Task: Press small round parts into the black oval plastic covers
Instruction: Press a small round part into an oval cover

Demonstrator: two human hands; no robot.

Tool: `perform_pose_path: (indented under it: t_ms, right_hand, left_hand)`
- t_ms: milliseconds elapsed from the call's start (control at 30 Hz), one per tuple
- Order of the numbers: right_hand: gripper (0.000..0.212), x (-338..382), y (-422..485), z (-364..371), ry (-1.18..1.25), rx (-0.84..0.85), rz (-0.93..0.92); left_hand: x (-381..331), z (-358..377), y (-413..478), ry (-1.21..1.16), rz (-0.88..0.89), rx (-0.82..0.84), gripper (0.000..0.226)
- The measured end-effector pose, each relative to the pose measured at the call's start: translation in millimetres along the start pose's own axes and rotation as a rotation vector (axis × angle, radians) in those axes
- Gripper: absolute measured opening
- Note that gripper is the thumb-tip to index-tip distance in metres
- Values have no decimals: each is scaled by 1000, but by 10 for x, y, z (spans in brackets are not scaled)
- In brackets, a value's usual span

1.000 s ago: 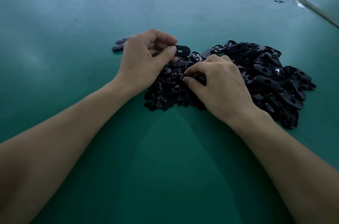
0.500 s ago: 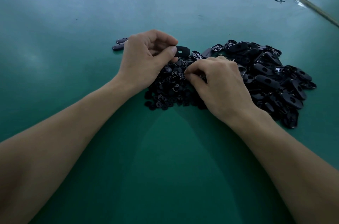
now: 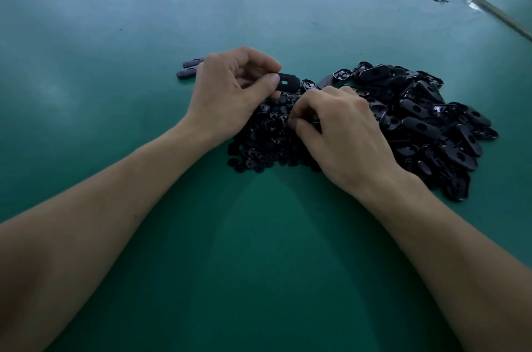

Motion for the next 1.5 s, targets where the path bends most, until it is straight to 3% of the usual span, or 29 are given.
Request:
perform_pose_path:
  t_ms: [467, 667, 867, 1067, 1500]
  right_hand:
    - [2, -37, -4, -75, 186, -121, 2]
    - [18, -98, -20, -138, 210, -208, 41]
    - [8, -152, -18, -144, 284, -233, 81]
    - [12, -149, -23, -229, 327, -313, 82]
    - [14, -200, 1, -173, 449, -285, 161]
  left_hand:
    - [-7, 20, -13, 11, -18, 4, 17]
    - [-39, 38, -33, 16, 0, 12, 17]
    - [-82, 61, -70, 7, 32, 44, 19]
    - [-85, 100, -91, 1, 43, 81, 21]
    - [-116, 153, -111, -15, 42, 124, 20]
Point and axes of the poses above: each hand's wrist, its own y-axis towards the middle knuckle, its own z-axis out of the palm, x = y × z, the point moved 9 cm from there along y, towards the middle knuckle, and after that the axes turned 9 degrees about -z, right-handed, at the moved point
